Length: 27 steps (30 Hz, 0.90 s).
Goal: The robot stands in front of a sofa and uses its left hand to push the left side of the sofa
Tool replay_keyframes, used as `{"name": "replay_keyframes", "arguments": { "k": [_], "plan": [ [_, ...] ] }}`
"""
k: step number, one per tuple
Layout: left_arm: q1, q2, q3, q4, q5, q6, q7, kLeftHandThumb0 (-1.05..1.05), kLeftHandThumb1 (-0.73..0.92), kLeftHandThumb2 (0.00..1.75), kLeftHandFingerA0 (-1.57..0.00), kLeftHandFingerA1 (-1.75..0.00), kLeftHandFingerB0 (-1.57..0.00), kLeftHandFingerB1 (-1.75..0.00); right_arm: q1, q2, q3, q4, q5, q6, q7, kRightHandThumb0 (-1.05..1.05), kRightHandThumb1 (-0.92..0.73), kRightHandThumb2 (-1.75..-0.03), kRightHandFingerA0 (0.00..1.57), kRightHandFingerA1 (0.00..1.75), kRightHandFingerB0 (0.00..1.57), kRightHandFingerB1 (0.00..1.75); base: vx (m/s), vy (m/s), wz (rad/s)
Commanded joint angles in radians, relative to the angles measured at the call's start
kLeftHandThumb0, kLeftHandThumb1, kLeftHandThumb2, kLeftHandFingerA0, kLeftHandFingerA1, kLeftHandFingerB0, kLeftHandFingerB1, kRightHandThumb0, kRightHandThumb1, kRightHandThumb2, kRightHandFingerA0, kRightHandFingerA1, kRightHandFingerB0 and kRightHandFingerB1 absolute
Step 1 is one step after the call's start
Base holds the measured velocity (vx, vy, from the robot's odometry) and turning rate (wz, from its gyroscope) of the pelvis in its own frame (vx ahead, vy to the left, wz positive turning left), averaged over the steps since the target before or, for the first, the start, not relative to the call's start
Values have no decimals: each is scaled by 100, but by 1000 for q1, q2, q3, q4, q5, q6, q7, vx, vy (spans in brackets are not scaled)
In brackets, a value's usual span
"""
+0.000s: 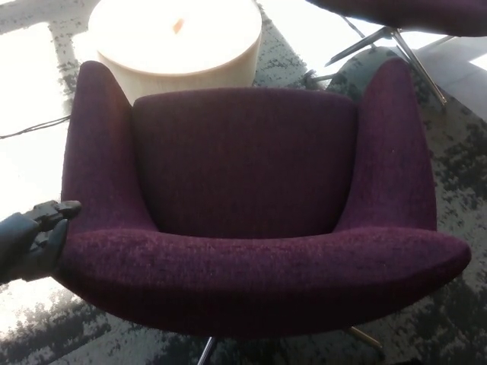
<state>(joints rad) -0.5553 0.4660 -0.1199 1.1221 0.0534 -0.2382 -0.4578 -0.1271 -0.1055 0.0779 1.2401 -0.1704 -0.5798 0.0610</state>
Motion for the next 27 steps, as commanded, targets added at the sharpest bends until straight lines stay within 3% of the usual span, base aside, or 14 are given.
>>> {"name": "replay_keyframes", "arguments": {
  "k": [1, 4, 5, 7, 8, 12, 13, 17, 18, 27],
  "plan": [
    [16, 21, -33, -1, 67, 32, -4, -91, 86, 125, 0, -11, -1, -14, 0, -9, 4, 3, -11, -14, -6, -105, -92, -79, 18, 109, 11, 102, 0, 0, 0],
    [33, 12, -34, -15, 65, 19, 3, -91, 84, 124, 0, -11, -1, -15, 1, -6, -5, 6, 1, -9, 2, -105, -89, -83, 14, 122, 6, 115, 0, 0, 0],
    [36, 7, -37, -19, 69, 20, 8, -92, 85, 124, 0, -11, -1, -16, -1, -6, -4, 8, -1, -7, 0, -105, -90, -81, 19, 115, 9, 106, 0, 0, 0],
    [44, 0, -38, -29, 64, 7, -5, -89, 85, 124, 0, -12, -4, -17, -1, -9, -2, 9, -6, -9, -3, -105, -90, -83, 18, 119, 7, 111, 0, 0, 0],
    [48, -5, -40, -42, 63, 4, -13, -89, 85, 124, 0, -12, -3, -17, -2, -10, -2, 9, -7, -11, -2, -105, -91, -80, 19, 109, 12, 102, 0, 0, 0],
    [90, -26, -50, -158, 52, 6, -47, -82, 84, 122, 0, -16, -11, -22, -2, -14, 1, 11, -11, -9, -1, -105, -91, -80, 20, 108, 13, 100, 0, 0, 0],
    [105, -35, -62, -214, 49, 19, -71, -84, 78, 116, 0, -16, -4, -22, -5, -14, 2, 11, -13, -10, -1, -105, -64, -132, 31, 94, 18, 86, 0, 0, 0],
    [157, -49, -100, -387, 58, 76, -88, -91, 79, 121, 0, -13, -8, -21, -9, -15, 2, 13, -14, -6, 0, -105, -64, -132, 29, 91, 17, 84, 0, 0, 2],
    [168, -51, -104, -417, 55, 94, -89, -91, 76, 120, 0, -13, -12, -23, -9, -15, 2, 13, -15, -5, -1, -105, -90, -81, 21, 108, 13, 103, 0, 0, 0],
    [279, -82, -198, -736, 23, 162, -158, -88, 85, 123, 0, -13, -3, -17, -9, -23, 7, 12, -28, -3, -6, -105, -92, -85, 22, 109, 14, 101, 0, 0, 0]
  ]
}}
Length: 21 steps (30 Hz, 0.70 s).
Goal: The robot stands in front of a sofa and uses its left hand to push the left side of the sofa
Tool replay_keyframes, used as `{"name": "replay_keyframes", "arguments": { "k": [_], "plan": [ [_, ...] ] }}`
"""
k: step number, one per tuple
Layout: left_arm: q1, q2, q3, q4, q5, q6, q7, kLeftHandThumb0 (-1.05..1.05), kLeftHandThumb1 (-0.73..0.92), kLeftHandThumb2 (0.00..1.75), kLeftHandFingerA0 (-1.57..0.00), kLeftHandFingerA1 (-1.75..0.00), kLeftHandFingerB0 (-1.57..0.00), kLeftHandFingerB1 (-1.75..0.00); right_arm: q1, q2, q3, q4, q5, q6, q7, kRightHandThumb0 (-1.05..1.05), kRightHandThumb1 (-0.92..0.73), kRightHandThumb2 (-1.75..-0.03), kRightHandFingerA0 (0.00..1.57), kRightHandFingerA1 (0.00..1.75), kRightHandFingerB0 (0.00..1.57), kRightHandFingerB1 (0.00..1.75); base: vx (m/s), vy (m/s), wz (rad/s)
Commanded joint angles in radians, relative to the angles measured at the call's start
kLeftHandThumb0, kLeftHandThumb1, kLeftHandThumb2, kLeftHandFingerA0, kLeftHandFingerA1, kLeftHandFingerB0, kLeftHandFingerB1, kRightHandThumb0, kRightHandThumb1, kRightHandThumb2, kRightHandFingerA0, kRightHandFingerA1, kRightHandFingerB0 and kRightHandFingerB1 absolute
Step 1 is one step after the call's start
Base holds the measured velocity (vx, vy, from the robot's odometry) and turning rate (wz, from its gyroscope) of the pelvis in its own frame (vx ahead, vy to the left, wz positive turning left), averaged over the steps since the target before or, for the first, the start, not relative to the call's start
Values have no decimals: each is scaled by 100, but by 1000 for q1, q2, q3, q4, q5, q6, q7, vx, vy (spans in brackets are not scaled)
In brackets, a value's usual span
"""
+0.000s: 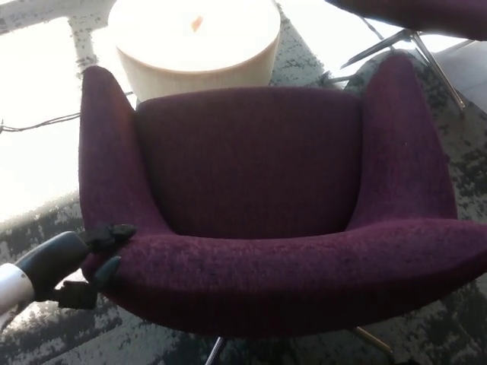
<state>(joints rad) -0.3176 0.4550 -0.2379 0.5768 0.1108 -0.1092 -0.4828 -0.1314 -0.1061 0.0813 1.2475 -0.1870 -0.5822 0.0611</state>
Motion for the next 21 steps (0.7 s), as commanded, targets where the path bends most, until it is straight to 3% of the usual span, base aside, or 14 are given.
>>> {"name": "replay_keyframes", "arguments": {
  "k": [1, 6, 7, 8, 9, 10, 11, 12, 18, 19, 20, 21],
  "plan": [
    [49, -77, -93, -211, -47, 13, -153, -82, 84, 123, 0, -17, -3, -19, -4, -21, 3, 4, -10, -2, -7, -105, -92, -82, 23, 110, 14, 103, 0, 0, 0],
    [74, -90, -113, -277, -59, 29, -161, -86, 84, 124, 0, -14, -2, -17, -5, -19, -7, 6, 1, 2, 4, -105, -91, -81, 22, 111, 13, 103, 0, 0, 0],
    [83, -86, -119, -309, -55, 65, -161, -93, 82, 102, -2, -11, 0, -16, -6, -19, -4, 7, -3, 4, 2, -105, -89, -85, 21, 121, 8, 112, 0, 0, 0],
    [86, -86, -119, -318, -54, 74, -161, -93, 82, 102, -2, -11, 0, -16, -6, -19, -4, 7, -4, 4, 2, -105, -89, -85, 21, 121, 8, 112, 0, 0, 0],
    [91, -91, -120, -328, -65, 71, -171, -82, 83, 123, 0, -17, -1, -18, -5, -21, -4, 6, -4, 5, 4, -105, -91, -82, 25, 116, 10, 104, 0, 0, 0],
    [95, -96, -120, -340, -71, 78, -177, -91, 81, 103, -1, -10, 0, -16, -7, -22, -3, 6, -4, 6, 5, -105, -91, -82, 25, 114, 11, 103, 0, 0, 0],
    [96, -99, -119, -347, -74, 88, -179, -91, 81, 103, -1, -10, 0, -16, -9, -22, -3, 7, -4, 6, 7, -105, -91, -82, 25, 114, 11, 103, 0, 0, 0],
    [96, -101, -119, -351, -69, 92, -179, -81, 81, 121, 0, -17, -4, -20, -10, -23, -4, 7, -3, 5, 8, -105, -92, -81, 25, 113, 12, 103, 0, 0, 0],
    [93, -105, -131, -385, -41, 108, -200, -79, 84, 123, 0, -18, -1, -19, -13, -21, -11, 7, 5, 9, 21, -105, -89, -81, 23, 118, 8, 107, 0, 0, 0],
    [99, -107, -134, -412, -42, 125, -199, -84, 92, 85, 0, -12, 0, -21, -14, -24, -5, 6, -5, 7, 12, -105, -91, -80, 24, 115, 10, 105, 0, 0, 0],
    [104, -109, -139, -436, -38, 145, -198, -93, 83, 100, -6, -8, -1, -15, -14, -25, -3, 6, -7, 7, 11, -105, -91, -80, 24, 114, 10, 104, 0, 0, 0],
    [109, -112, -148, -466, -31, 171, -195, -93, 83, 100, -6, -8, -1, -15, -15, -26, -1, 7, -10, 6, 10, -105, -91, -80, 24, 114, 10, 104, 0, 0, 0]
  ]
}}
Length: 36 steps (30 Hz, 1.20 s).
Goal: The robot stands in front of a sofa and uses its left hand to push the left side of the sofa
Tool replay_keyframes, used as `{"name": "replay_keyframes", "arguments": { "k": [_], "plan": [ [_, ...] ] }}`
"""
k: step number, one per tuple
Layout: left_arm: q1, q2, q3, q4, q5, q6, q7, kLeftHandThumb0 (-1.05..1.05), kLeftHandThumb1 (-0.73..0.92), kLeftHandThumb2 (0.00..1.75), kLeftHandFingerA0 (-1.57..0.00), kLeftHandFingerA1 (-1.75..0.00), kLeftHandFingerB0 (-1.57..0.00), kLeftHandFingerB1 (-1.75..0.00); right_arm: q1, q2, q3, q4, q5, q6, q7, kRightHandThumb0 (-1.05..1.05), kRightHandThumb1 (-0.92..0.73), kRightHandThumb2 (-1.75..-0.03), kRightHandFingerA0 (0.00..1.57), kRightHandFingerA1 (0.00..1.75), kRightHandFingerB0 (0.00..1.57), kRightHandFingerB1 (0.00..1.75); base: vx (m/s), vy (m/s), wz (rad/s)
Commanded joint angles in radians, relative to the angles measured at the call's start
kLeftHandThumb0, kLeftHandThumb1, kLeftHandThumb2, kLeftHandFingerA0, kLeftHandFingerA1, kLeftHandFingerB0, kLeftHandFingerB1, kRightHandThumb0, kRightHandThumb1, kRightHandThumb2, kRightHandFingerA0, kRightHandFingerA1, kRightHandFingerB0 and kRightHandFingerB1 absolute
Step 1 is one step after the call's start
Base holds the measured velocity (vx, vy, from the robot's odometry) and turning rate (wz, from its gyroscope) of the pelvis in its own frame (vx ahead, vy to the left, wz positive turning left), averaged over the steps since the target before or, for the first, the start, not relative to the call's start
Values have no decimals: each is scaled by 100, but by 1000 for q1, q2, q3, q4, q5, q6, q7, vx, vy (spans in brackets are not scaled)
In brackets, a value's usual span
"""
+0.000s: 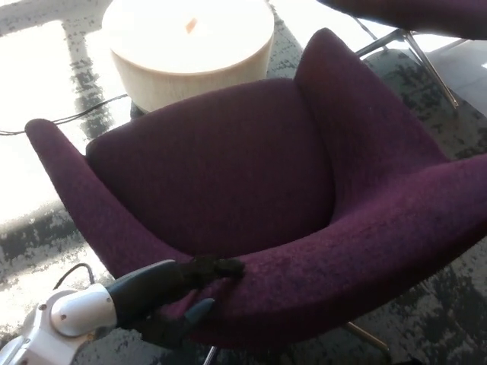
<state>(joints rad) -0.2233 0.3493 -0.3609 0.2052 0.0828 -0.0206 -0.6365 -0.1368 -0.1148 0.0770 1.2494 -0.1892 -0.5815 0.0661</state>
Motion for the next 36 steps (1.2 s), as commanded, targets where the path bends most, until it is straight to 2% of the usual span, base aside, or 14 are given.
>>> {"name": "replay_keyframes", "arguments": {
  "k": [1, 2, 3, 5, 6, 16, 17, 20, 23, 24, 27, 33, 34, 36],
  "plan": [
    [16, -9, -27, -101, -5, 90, -41, -90, 82, 104, -2, -10, 0, -16, -11, -19, 6, 5, -11, 6, 2, -105, -89, -85, 20, 118, 7, 109, 0, 0, 0],
    [18, -13, -29, -110, -9, 100, -41, -90, 82, 104, -2, -10, 0, -16, -12, -20, 11, 5, -17, 6, -2, -105, -89, -85, 20, 118, 7, 109, 0, 0, 0],
    [22, -24, -37, -118, -6, 109, -35, -91, 82, 94, -3, -11, -3, -18, -12, -19, 11, 6, -15, 6, -1, -105, -64, -132, 33, 93, 15, 82, 0, 0, 0],
    [23, -34, -51, -142, 9, 141, -25, -95, 92, 86, 0, -12, -5, -19, -13, -19, 9, 6, -11, 7, 1, -105, -64, -132, 34, 94, 14, 82, 0, 0, 0],
    [24, -47, -62, -170, 16, 182, -19, -84, 80, 121, 0, -18, -9, -20, -13, -17, 3, 6, -2, 8, 10, -105, -63, -131, 31, 93, 16, 84, 0, 0, 0],
    [4, -132, -127, -130, 21, 161, -30, -83, 83, 123, 0, -17, -3, -18, -19, -17, -2, 8, -1, 10, 9, -105, -63, -131, 33, 94, 17, 84, 0, 0, 0],
    [0, -130, -149, -135, 54, 157, -17, -83, 83, 124, 0, -18, -5, -19, -19, -18, -1, 8, -3, 12, 8, -105, -89, -81, 25, 116, 11, 106, 0, 0, 0],
    [-5, -128, -176, -132, 79, 140, -1, -85, 85, 125, 0, -16, -4, -17, -19, -18, -4, 7, 1, 11, 15, -105, -89, -81, 24, 117, 10, 107, 0, 0, 0],
    [-4, -148, -198, -129, 74, 172, 3, -85, 83, 123, 0, -16, -2, -17, -21, -18, -2, 6, -3, 8, 17, -105, -88, -84, 21, 122, 9, 114, 0, 0, 0],
    [-3, -161, -204, -123, 68, 170, 4, -93, 84, 105, -3, -12, 0, -15, -23, -19, -1, 5, -4, 10, 16, -105, -64, -132, 33, 94, 18, 85, 0, 0, 0],
    [0, -186, -229, -141, 75, 197, 14, -92, 92, 87, 0, -12, -5, -18, -25, -19, 0, 1, -5, 15, 12, -105, -63, -132, 34, 95, 21, 87, 0, 0, 0],
    [6, -212, -273, -163, 89, 227, 32, -90, 92, 86, 0, -16, -7, -22, -25, -21, 1, -2, -4, 20, 24, -105, -61, -130, 27, 91, 25, 89, 0, 0, 0],
    [6, -213, -277, -163, 91, 228, 35, -83, 82, 123, 0, -19, -9, -21, -25, -22, 1, -2, -5, 20, 24, -105, -87, -81, 22, 112, 18, 109, 0, 0, 0],
    [-1, -223, -292, -162, 96, 239, 33, -84, 83, 124, 0, -16, -5, -18, -25, -25, 5, -2, -11, 18, 20, -105, -88, -81, 25, 110, 15, 103, 0, 0, 0]
  ]
}}
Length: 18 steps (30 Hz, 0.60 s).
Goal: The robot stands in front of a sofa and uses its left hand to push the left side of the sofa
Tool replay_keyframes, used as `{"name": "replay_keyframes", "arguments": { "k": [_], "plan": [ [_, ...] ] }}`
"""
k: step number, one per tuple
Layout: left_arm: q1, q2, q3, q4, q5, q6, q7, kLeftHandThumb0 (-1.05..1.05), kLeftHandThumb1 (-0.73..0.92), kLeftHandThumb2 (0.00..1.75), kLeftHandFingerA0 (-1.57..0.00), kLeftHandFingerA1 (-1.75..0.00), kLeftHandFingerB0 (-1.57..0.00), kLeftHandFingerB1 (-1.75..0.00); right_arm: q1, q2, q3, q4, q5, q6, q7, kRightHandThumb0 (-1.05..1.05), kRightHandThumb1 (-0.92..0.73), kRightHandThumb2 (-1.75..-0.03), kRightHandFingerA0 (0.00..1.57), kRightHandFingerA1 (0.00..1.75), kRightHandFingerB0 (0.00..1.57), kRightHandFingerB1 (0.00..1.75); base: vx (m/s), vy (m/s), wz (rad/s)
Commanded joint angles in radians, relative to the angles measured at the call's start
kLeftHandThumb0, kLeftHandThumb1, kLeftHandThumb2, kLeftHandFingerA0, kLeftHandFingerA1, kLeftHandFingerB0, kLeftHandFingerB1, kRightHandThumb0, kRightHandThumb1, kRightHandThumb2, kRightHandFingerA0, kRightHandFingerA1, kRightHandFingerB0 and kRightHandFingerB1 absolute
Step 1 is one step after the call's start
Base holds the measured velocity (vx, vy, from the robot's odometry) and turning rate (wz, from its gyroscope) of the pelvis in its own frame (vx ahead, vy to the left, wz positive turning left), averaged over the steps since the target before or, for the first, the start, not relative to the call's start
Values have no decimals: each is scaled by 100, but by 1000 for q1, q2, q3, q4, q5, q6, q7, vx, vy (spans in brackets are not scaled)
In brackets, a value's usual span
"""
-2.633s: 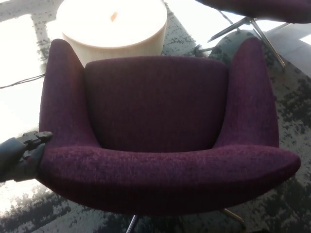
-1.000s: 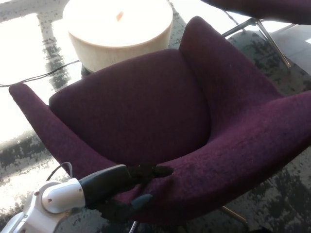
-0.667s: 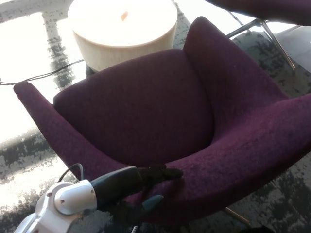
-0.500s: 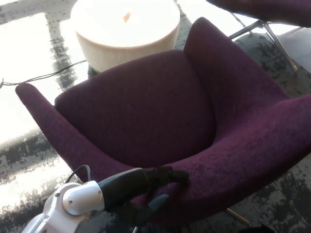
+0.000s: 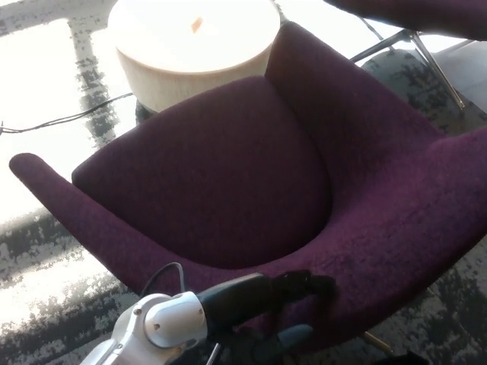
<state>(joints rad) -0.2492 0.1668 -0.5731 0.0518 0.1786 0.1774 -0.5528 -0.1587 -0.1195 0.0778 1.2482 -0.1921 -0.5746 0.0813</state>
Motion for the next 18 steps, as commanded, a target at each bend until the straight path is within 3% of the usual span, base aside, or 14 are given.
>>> {"name": "replay_keyframes", "arguments": {
  "k": [1, 2, 3, 5, 6, 7, 8, 9, 10, 11, 13, 14, 15, 18],
  "plan": [
    [19, -43, -89, -9, 4, 47, -55, -86, 84, 124, 0, -15, -2, -16, -3, -22, 9, -1, -13, 8, 0, -105, -87, -85, 20, 120, 12, 112, 0, 0, 0],
    [14, -42, -97, -10, 10, 48, -57, -86, 84, 124, 0, -15, -2, -16, -3, -24, 13, 0, -17, 5, -4, -105, -87, -85, 20, 120, 12, 112, 0, 0, 0],
    [8, -53, -106, 14, 15, 20, -47, -84, 84, 124, 0, -17, -2, -17, -4, -27, 22, 1, -27, 6, -13, -59, -33, -115, 16, 75, 4, 68, 0, 0, 0],
    [5, -59, -115, 16, 18, 30, -43, -84, 84, 124, 0, -17, -2, -17, -1, -30, 28, 2, -29, -2, -15, -59, -34, -116, 13, 74, 1, 67, 0, 0, 0],
    [1, -61, -126, 14, 29, 35, -36, -93, 85, 107, -3, -13, 0, -15, 1, -30, 30, 2, -27, -10, -14, -59, -33, -115, 12, 73, 1, 67, 0, 0, 0],
    [-3, -63, -132, 15, 33, 34, -36, -94, 86, 107, -4, -14, 0, -14, 3, -30, 30, 3, -26, -12, -13, -105, -64, -133, 14, 86, 5, 79, 0, 0, 0],
    [-5, -63, -136, 15, 34, 34, -36, -94, 86, 107, -4, -14, 0, -14, 4, -30, 30, 3, -25, -12, -13, -105, -64, -133, 14, 86, 5, 79, 0, 0, 0],
    [-4, -72, -136, 25, 28, 20, -31, -83, 84, 125, 0, -19, -4, -18, 6, -32, 33, 1, -27, -19, -10, -105, -64, -133, 11, 86, 5, 78, 0, 0, 0],
    [-4, -76, -138, 25, 26, 18, -29, -93, 91, 90, 0, -16, -5, -20, 7, -33, 36, -1, -29, -19, -9, -105, -63, -134, 12, 88, 5, 78, 0, 0, 0],
    [-5, -75, -143, 21, 29, 19, -29, -83, 84, 125, 0, -19, -4, -18, 8, -34, 41, -5, -34, -16, -14, -105, -64, -135, 19, 92, 6, 82, 0, 0, 0],
    [-7, -78, -147, 25, 32, 14, -25, -85, 85, 126, 0, -17, -4, -17, 7, -31, 37, -6, -28, -12, -13, -105, -64, -136, 21, 91, 5, 81, 0, 0, 0],
    [-12, -78, -154, 20, 35, 34, -32, -103, 87, 97, -9, -12, -4, -14, 4, -32, 38, -6, -28, 4, -9, -105, -63, -135, 18, 90, 5, 81, 0, 0, 0],
    [-15, -80, -157, 21, 34, 36, -34, -83, 85, 126, 0, -18, -3, -17, 3, -32, 38, -6, -26, 11, -5, -105, -64, -135, 18, 89, 5, 80, 0, 0, 0],
    [-22, -77, -165, 24, 40, 18, -33, -90, 91, 129, 0, -13, 0, -12, 2, -32, 36, -5, -23, 9, 0, -105, -64, -135, 24, 92, 13, 85, 0, 0, 0]
  ]
}}
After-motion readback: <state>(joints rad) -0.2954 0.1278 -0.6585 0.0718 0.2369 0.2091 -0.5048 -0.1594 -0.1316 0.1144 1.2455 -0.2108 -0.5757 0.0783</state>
